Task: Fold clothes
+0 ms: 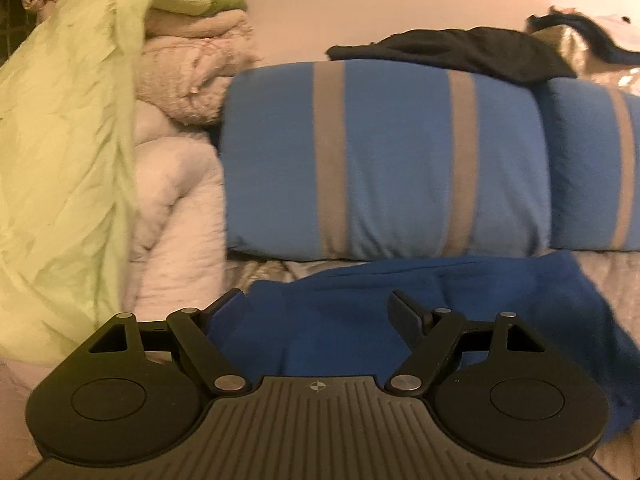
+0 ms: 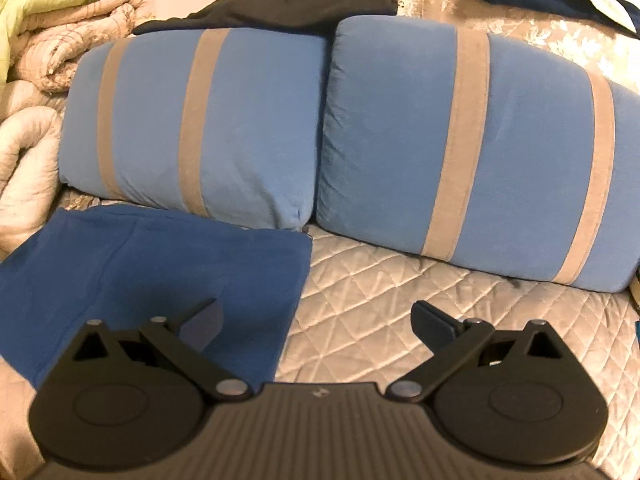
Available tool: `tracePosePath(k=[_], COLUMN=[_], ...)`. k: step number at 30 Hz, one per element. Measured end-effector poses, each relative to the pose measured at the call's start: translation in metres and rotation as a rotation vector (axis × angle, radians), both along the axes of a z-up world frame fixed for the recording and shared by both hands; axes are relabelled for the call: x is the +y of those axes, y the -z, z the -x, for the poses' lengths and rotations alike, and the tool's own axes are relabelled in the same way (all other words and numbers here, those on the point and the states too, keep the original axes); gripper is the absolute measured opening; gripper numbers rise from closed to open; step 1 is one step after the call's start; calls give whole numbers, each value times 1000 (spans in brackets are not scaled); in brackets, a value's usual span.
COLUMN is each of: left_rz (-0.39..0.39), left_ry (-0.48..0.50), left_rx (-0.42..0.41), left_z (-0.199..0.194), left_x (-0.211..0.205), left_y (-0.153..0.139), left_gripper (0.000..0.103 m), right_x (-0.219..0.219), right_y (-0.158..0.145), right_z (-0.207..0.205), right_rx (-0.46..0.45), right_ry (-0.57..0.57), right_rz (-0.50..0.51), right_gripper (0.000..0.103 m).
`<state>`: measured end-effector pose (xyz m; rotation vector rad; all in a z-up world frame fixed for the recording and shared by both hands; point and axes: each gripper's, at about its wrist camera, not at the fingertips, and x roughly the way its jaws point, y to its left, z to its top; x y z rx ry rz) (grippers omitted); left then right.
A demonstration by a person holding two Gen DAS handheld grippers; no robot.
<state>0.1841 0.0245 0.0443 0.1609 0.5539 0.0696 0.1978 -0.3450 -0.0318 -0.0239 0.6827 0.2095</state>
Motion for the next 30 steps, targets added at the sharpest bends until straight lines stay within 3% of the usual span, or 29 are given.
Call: tracePosePath(k=[6, 11, 20, 24, 30], left_rz=[5, 114, 200, 248, 248], left_ry=[22, 17, -10, 6, 33], left_rx=[22, 35, -87, -107, -118], left_z=[2, 5, 35, 51, 77], left_x=[-1, 24, 60, 70, 75], left_y=[-22, -58, -126, -138, -142], left_gripper=[79, 79, 79, 79, 80], right_x=[-34, -72, -161, -198, -250], right_y=[-28, -64, -141, -153, -165], right_z=[7, 8, 24, 42, 81], right_rx=[-36, -95, -276, -306, -338], right_ry=[0, 51, 217, 234, 240], right_rz=[-26, -32, -44, -56, -54], right_gripper=[103, 103, 103, 103, 103])
